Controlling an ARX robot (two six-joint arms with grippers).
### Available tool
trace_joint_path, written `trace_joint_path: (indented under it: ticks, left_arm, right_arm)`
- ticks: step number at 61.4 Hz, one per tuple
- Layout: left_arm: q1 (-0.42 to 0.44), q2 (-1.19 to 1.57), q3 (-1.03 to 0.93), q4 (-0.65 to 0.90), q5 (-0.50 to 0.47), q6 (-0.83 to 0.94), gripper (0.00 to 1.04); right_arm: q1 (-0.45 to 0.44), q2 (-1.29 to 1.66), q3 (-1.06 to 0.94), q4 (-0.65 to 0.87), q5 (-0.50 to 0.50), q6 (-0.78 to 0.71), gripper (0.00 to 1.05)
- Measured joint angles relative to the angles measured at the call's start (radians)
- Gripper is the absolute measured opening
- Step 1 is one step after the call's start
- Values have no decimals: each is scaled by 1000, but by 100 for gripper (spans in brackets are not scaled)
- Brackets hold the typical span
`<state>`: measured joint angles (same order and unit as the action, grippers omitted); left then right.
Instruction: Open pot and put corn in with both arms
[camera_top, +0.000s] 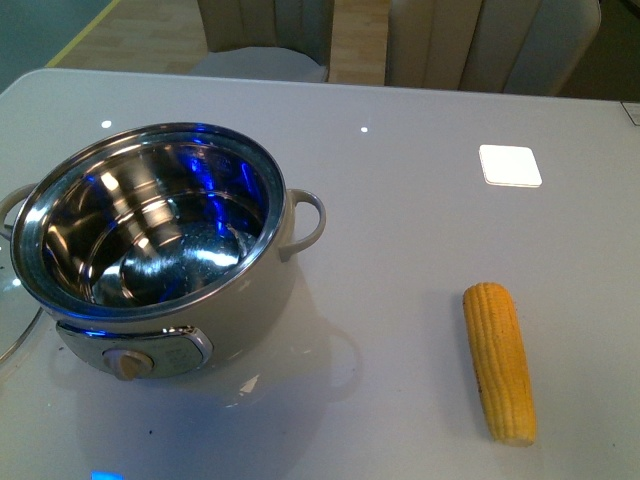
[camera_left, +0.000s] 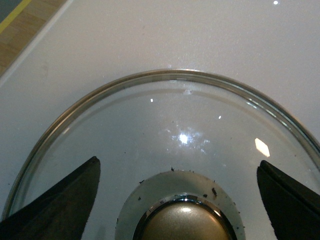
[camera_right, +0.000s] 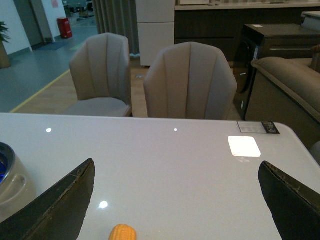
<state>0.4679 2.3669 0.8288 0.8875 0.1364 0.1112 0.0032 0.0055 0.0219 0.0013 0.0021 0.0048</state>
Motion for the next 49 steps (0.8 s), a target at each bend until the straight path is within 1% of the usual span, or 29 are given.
trace_joint_path:
  ticks: [4,13,26,32,46,48,49]
  left_arm:
    - [2,-43,-13,-6,12,-5,96]
    - [9,-176,-60,-21,46,-16,96]
    - [10,-451,-155,-89,115,-56,97]
    - [6,-608,-202,-157,148,-76,98]
    - [-13,-1002,-320,-361,220,-87,98]
    - [-21,-1065,-365,-290,261,-96,92]
    - [-25,-1080,-380,-263,260,-97,90]
  right_arm:
    - [0,0,0,0,0,0,96]
    - [0,0,0,0,0,0,96]
    - [0,0,0,0,0,0,96]
    - [0,0,0,0,0,0,96]
    - [0,0,0,0,0,0,96]
    - [0,0,0,0,0,0,96]
    - [0,0,0,0,0,0,96]
